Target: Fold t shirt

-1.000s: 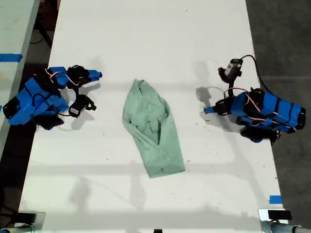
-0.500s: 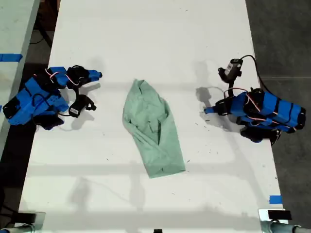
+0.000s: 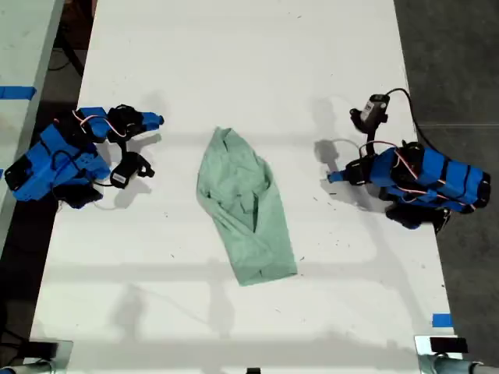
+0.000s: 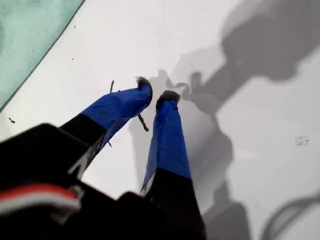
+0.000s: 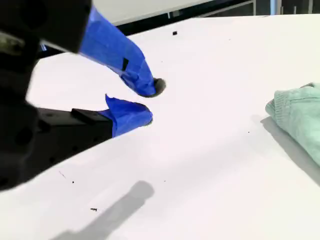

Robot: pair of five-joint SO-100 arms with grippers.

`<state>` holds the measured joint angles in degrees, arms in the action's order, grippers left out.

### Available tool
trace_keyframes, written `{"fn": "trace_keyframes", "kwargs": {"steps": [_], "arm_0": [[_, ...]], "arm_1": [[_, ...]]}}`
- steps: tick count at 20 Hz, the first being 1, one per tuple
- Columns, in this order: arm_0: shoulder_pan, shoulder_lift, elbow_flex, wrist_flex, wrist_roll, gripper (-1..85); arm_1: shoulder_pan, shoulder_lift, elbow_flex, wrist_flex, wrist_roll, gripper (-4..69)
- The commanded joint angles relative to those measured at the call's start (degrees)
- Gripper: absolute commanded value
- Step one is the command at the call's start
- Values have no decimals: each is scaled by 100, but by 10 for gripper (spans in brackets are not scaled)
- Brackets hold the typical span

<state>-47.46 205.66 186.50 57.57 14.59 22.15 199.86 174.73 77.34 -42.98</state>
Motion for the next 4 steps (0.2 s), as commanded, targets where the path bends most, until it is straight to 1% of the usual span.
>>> {"fn": "trace_keyframes", "kwargs": {"steps": [1, 4], "arm_0": [[35, 35, 220, 18, -44, 47], [44, 35, 220, 18, -44, 47]], "arm_1": [[-35, 62, 334, -88, -97, 52], [-35, 62, 334, -88, -97, 52]]}}
